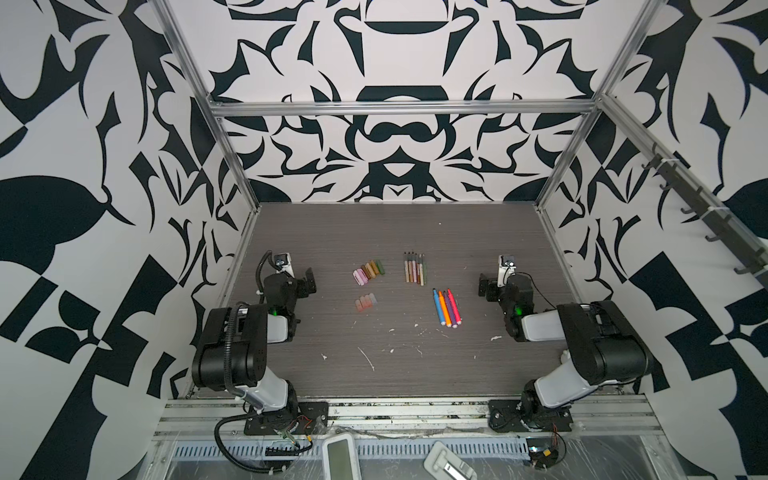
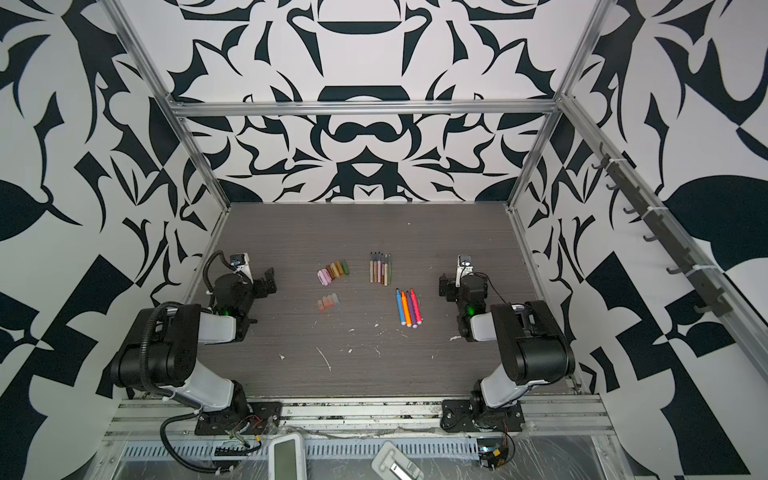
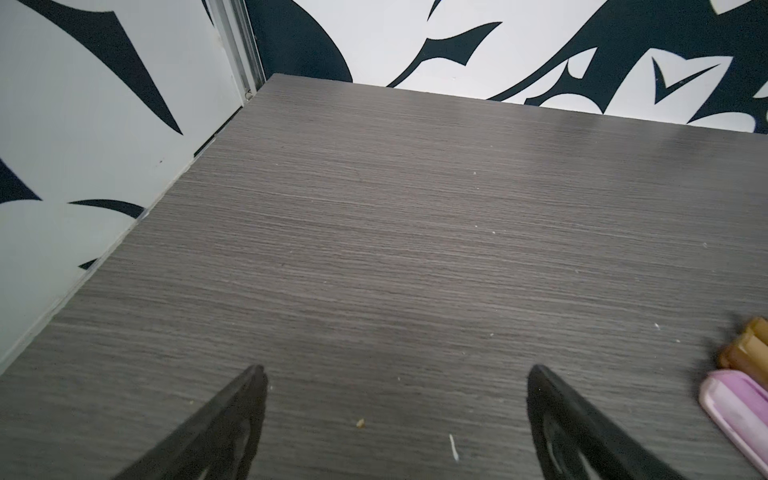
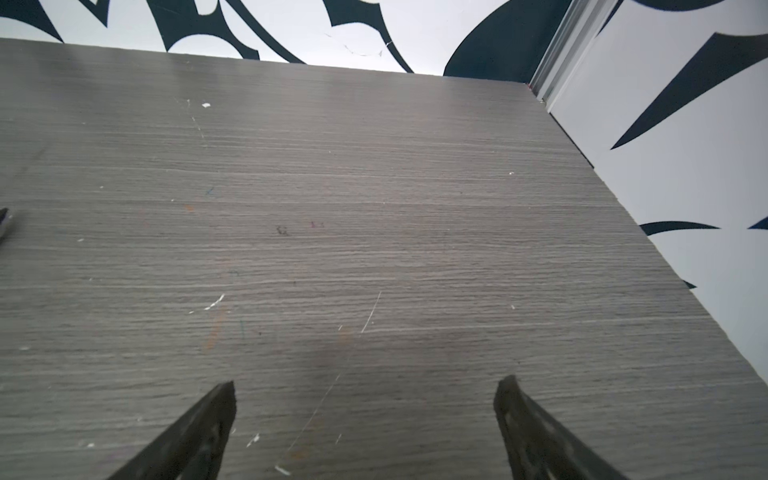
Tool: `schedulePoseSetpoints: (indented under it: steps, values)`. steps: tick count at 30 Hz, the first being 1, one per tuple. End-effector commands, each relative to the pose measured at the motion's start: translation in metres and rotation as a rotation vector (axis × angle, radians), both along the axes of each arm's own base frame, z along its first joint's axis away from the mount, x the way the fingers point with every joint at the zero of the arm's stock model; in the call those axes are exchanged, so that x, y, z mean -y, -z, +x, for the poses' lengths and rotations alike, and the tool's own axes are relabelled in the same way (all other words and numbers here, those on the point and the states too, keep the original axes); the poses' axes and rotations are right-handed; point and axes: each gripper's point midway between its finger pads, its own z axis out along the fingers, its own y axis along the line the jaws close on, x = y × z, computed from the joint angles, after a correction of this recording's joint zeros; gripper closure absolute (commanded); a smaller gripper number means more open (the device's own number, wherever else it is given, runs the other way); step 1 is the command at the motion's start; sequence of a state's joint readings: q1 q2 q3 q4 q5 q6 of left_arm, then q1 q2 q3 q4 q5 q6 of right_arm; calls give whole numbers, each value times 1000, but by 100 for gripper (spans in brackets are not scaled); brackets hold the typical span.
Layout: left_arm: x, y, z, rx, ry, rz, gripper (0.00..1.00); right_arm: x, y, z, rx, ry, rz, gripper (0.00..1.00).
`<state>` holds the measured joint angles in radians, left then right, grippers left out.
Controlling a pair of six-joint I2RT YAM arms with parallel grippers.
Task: Open the pen caps
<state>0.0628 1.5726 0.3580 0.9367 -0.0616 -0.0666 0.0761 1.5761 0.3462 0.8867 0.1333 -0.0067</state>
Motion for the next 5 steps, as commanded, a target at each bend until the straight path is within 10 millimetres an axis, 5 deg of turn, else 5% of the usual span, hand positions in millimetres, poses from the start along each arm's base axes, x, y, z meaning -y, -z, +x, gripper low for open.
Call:
schedulePoseSetpoints:
  steps: [1,5]
  values:
    - [2,-9,3,23,16,-2,1,-4,-15,7,48,-15,9,0]
    - [2,-9,3,22,16,-4,1,1,-18,5,61,19,13,0]
